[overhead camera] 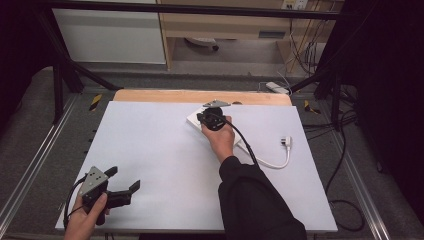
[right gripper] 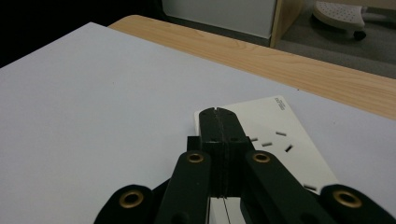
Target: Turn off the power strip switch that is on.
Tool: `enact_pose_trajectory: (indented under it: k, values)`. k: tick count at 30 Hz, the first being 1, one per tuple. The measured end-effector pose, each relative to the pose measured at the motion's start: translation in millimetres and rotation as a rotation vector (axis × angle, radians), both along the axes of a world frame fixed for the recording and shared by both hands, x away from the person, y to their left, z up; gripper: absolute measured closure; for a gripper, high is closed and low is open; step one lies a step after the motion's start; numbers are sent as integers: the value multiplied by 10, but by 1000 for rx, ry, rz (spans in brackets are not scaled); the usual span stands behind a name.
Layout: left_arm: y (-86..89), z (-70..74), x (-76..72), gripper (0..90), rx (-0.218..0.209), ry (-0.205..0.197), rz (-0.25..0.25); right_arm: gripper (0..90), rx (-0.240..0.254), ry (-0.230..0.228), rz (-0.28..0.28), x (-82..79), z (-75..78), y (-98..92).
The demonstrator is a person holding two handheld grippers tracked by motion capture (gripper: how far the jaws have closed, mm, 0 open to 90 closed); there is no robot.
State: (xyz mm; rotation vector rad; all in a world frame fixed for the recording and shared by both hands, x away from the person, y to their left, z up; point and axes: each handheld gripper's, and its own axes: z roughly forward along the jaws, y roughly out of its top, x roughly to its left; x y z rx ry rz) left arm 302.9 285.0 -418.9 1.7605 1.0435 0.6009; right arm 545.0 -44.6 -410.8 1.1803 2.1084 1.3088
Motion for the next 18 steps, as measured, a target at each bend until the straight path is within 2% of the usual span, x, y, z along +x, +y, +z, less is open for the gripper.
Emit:
enact_pose_trajectory:
  k: [9, 13, 15, 18]
  values:
    - [-10, -5, 2, 48, 10, -1, 0, 889, 38, -18, 3, -176, 123, -254]
    - [-4, -14, 2, 48, 17, 3, 8, 800, 54, -24, 26, -211, 204, -332]
    - [-2, -15, 3, 48, 15, 6, 11, 755, 43, -35, 32, -239, 248, -361]
    - [-1, -17, -2, 48, 12, 6, 8, 605, 57, -32, 25, -277, 316, -408]
